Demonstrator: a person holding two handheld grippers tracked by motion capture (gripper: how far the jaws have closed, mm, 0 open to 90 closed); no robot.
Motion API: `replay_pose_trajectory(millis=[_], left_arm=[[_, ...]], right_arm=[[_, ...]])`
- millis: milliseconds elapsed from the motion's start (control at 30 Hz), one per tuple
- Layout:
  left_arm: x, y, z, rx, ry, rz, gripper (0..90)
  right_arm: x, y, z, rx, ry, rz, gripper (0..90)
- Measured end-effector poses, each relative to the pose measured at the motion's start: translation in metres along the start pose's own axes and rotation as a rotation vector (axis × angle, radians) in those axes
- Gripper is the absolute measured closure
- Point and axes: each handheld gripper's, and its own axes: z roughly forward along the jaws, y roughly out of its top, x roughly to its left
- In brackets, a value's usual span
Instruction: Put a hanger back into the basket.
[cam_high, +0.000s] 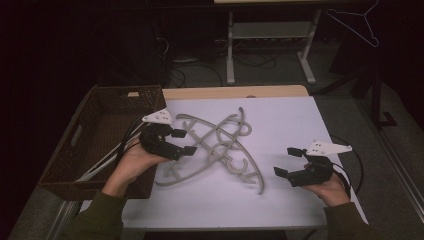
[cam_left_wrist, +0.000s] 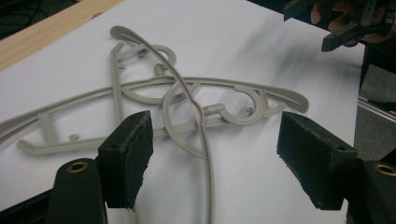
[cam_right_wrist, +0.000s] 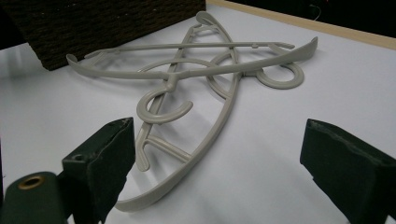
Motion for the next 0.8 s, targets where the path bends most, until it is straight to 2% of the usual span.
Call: replay_pose_trajectory(millis=[167, 400, 533, 600, 800], left_arm=[[-0.009, -0.004, 0.02, 0.014, -0.001, -0.013, 26.3], [-0.013, -0.017, 0.048, 0.081, 0.009, -0.017, 27.7], [-0.01, -0.028, 0.062, 0.119, 0.019, -0.019, 29.3], [-0.009, -0.033, 0.069, 0.129, 0.028, -0.039, 30.5], [-0.001, -0.045, 0.083, 0.187, 0.036, -0.034, 35.8]], right_arm=[[0.0, 0.0, 0.0, 0.002, 0.002, 0.001, 10.0], [0.0, 0.0, 0.0, 0.002, 0.003, 0.0, 10.0], [0.0, 0.0, 0.001, 0.003, 0.003, -0.002, 10.0], [0.0, 0.0, 0.001, 0.003, 0.003, -0.003, 10.0], [0.0, 0.0, 0.001, 0.004, 0.006, -0.008, 10.0]])
